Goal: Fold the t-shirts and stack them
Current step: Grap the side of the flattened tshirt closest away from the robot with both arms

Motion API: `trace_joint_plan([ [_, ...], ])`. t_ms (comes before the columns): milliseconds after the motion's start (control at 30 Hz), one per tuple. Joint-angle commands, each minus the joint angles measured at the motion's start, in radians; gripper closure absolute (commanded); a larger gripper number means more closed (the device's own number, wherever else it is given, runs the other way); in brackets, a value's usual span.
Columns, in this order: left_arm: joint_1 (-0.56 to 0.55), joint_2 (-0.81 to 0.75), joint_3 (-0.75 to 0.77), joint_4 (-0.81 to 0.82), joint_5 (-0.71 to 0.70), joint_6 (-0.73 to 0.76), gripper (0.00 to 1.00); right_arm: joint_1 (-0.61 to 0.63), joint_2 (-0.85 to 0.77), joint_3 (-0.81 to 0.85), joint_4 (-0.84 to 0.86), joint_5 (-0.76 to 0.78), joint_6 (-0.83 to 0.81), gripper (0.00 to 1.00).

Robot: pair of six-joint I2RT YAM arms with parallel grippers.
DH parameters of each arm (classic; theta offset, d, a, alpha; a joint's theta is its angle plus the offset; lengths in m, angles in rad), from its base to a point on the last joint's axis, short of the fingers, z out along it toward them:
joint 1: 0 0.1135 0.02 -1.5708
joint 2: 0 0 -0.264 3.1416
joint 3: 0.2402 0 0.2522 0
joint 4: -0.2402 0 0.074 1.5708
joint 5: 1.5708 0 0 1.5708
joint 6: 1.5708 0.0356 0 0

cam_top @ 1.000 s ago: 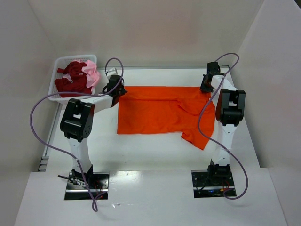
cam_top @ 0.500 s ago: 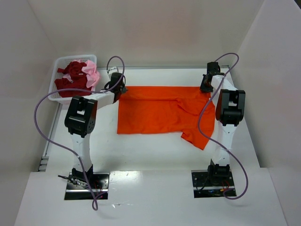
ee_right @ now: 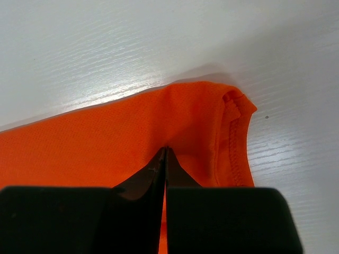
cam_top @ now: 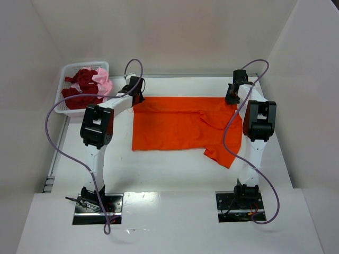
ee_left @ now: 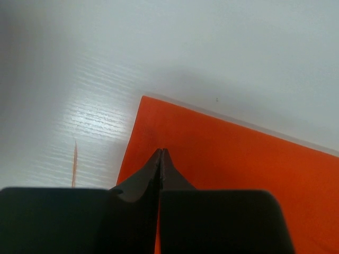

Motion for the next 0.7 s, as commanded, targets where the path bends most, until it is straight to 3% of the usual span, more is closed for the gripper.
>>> trace_joint_plan([
  [0,0.004,0.042,0.085,-0.113,-0.044,0.031,1.00,-0.005,-0.046,0.017,0.027,-0.001,-0.017,0.96],
  [167,0.004,0.064,0.120,-0.167,-0.054,0.046,1.00,-0.005,-0.056,0.006,0.027,0.018,-0.017,0.96],
  [433,0.004,0.153,0.251,-0.294,0.039,0.104,1.00,-0.005,-0.056,0.006,0.017,0.028,-0.017,0.96],
  [667,0.022,0.173,0.289,-0.354,0.050,0.065,1.00,-0.005,-0.056,0.006,0.008,0.037,-0.017,0.96],
])
